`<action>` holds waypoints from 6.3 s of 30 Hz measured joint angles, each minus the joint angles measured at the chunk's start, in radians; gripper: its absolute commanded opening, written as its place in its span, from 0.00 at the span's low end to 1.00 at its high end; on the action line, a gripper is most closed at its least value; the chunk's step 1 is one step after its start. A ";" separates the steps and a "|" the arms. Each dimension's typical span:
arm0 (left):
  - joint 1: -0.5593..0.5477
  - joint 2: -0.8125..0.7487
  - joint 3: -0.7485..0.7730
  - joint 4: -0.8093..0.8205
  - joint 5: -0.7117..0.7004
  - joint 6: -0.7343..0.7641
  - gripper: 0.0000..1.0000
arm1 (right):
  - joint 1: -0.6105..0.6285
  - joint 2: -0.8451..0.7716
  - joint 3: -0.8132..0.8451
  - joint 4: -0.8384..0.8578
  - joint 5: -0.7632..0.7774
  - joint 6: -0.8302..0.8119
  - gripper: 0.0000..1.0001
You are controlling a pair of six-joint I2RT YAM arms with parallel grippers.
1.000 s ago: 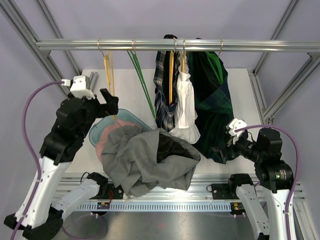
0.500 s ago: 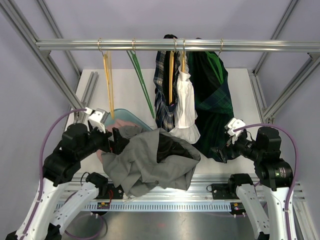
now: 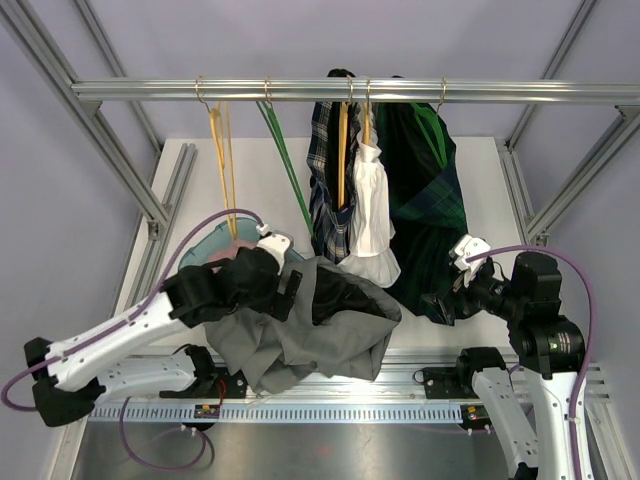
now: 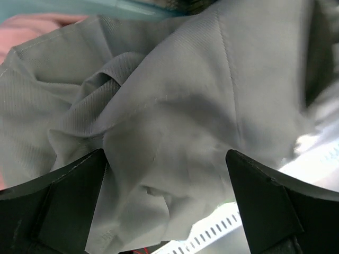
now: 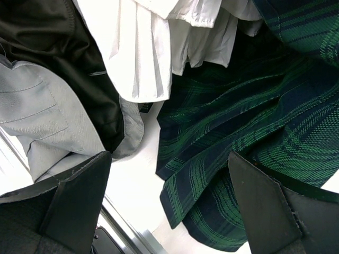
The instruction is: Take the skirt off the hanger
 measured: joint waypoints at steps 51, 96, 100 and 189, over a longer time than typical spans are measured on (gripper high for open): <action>-0.054 0.097 0.996 -0.182 -0.803 0.410 0.00 | -0.001 -0.028 -0.007 -0.006 -0.005 -0.010 0.99; 0.240 0.119 0.608 0.435 -0.612 0.363 0.00 | -0.001 -0.034 -0.012 -0.006 -0.004 -0.011 1.00; 0.323 0.121 0.604 0.434 -0.550 0.292 0.00 | -0.001 -0.034 -0.013 -0.006 -0.004 -0.011 0.99; 0.402 -0.191 -0.500 0.384 0.112 -0.573 0.28 | -0.001 -0.053 -0.018 -0.006 -0.003 -0.011 0.99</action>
